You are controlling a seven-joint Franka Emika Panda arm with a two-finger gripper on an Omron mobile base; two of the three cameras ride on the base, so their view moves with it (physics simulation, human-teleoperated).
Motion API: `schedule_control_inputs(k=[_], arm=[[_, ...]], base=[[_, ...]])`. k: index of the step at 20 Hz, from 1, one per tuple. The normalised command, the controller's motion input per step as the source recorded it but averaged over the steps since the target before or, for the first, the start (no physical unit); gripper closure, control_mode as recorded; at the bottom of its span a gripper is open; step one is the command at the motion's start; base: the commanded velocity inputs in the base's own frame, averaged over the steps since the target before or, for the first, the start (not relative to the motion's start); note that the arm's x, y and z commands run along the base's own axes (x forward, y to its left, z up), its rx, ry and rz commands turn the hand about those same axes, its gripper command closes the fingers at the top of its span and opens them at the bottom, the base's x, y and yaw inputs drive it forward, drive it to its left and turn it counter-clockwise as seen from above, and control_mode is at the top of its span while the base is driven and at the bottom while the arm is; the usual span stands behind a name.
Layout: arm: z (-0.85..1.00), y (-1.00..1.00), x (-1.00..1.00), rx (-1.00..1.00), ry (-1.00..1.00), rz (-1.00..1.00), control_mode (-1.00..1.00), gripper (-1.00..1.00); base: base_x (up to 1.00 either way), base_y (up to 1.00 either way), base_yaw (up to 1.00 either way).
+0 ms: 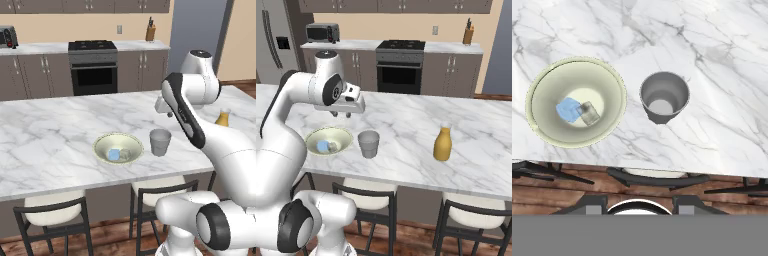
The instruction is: There are two ice cubes in the ice bowl. Place both ice cubes in the glass cup.
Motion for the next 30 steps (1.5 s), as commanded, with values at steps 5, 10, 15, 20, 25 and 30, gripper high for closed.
schedule_control_inputs(k=[5, 10, 15, 20, 25, 30], arm=[[-0.12, 0.09, -0.01, 0.0, 0.0, 0.0, -1.0, -1.0], [-0.18, 0.85, 0.0, 0.0, 0.0, 0.0, -1.0, -1.0], [-0.43, 1.0, 0.19, 0.04, 0.0, -0.01, -1.0, -1.0], [-0.46, 0.78, 0.28, 0.14, 0.02, -0.01, -1.0, -1.0], [-0.51, 0.23, 0.34, 0.14, 0.05, 0.01, -1.0, -1.0], [-0.14, 0.03, 0.09, -0.02, 0.09, 0.0, -1.0, -1.0]], base=[[0.0, 0.0, 0.0], [0.0, 0.0, 0.0], [0.0, 0.0, 0.0], [0.0, 0.0, 0.0], [0.0, 0.0, 0.0], [0.0, 0.0, 0.0]])
